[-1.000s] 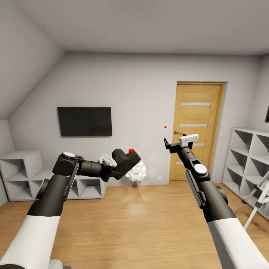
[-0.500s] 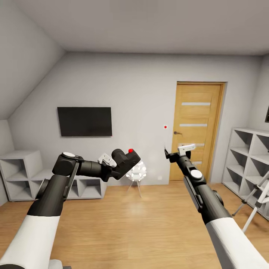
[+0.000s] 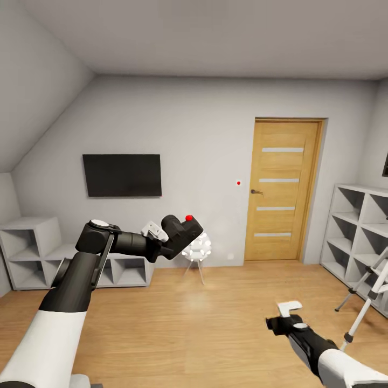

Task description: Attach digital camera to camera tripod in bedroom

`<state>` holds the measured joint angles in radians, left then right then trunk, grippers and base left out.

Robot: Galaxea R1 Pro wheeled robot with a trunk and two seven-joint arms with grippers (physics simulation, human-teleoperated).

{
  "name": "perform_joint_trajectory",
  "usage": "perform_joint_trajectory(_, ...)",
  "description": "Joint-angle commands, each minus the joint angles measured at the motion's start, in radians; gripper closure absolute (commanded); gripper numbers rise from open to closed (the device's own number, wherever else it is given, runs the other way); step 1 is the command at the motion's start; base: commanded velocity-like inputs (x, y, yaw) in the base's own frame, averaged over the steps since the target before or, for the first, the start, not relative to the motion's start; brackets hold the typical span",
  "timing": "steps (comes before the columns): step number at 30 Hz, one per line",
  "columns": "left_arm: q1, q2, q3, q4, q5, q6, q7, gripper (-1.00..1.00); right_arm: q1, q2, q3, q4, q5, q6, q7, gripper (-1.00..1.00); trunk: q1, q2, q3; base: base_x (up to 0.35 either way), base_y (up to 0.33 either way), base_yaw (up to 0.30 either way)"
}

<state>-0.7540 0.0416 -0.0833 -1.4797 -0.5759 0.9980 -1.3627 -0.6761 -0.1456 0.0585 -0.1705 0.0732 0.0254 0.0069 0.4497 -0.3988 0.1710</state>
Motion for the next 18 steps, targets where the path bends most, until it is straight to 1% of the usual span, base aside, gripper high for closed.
perform_joint_trajectory(1, -0.001, 0.0, -0.001, -0.001, -0.01, 0.008, -0.013, 1.0, -0.001, -0.007, 0.001, 0.039, 0.006, -0.008, 0.001, -1.0, 0.0, -0.001, 0.0, 0.0, 0.0, 0.0)
perform_joint_trajectory(3, -0.001, -0.001, -0.001, -0.001, -0.01, 0.007, -0.013, 1.0, -0.001, -0.019, -0.007, 0.112, 0.003, -0.023, 0.002, -1.0, 0.0, -0.001, 0.0, 0.0, 0.0, -0.034)
perform_joint_trajectory(4, -0.001, -0.001, -0.001, -0.001, -0.01, 0.006, -0.014, 1.0, 0.001, -0.029, -0.013, 0.164, 0.0, -0.033, 0.003, -1.0, 0.0, -0.001, 0.0, 0.0, 0.0, -0.128)
perform_joint_trajectory(5, -0.001, -0.001, 0.0, -0.001, -0.01, 0.005, -0.015, 1.0, 0.004, -0.034, -0.016, 0.181, -0.002, -0.036, 0.003, -1.0, 0.0, -0.001, 0.001, 0.0, 0.0, -0.156)
perform_joint_trajectory(6, -0.001, 0.0, 0.0, -0.001, -0.009, 0.004, -0.02, 1.0, 0.025, -0.044, -0.02, 0.215, -0.006, -0.043, 0.003, -1.0, 0.0, -0.001, 0.001, 0.0, 0.0, -0.211)
perform_joint_trajectory(10, -0.001, 0.0, 0.0, -0.001, -0.009, 0.003, -0.034, 1.0, 0.061, -0.051, -0.024, 0.236, -0.013, -0.047, 0.004, -1.0, 0.0, -0.001, 0.003, 0.0, 0.0, -0.238)
perform_joint_trajectory(12, -0.001, 0.0, 0.0, -0.001, -0.009, 0.002, -0.052, 1.0, 0.087, -0.053, -0.026, 0.244, -0.034, -0.049, 0.005, -1.0, 0.0, -0.001, 0.003, 0.0, 0.0, -0.265)
perform_joint_trajectory(18, -0.001, -0.001, 0.0, -0.001, -0.009, 0.002, -0.068, 1.0, 0.106, -0.053, -0.027, 0.249, -0.089, -0.05, 0.005, -1.0, 0.0, -0.001, 0.003, 0.0, 0.0, -0.277)
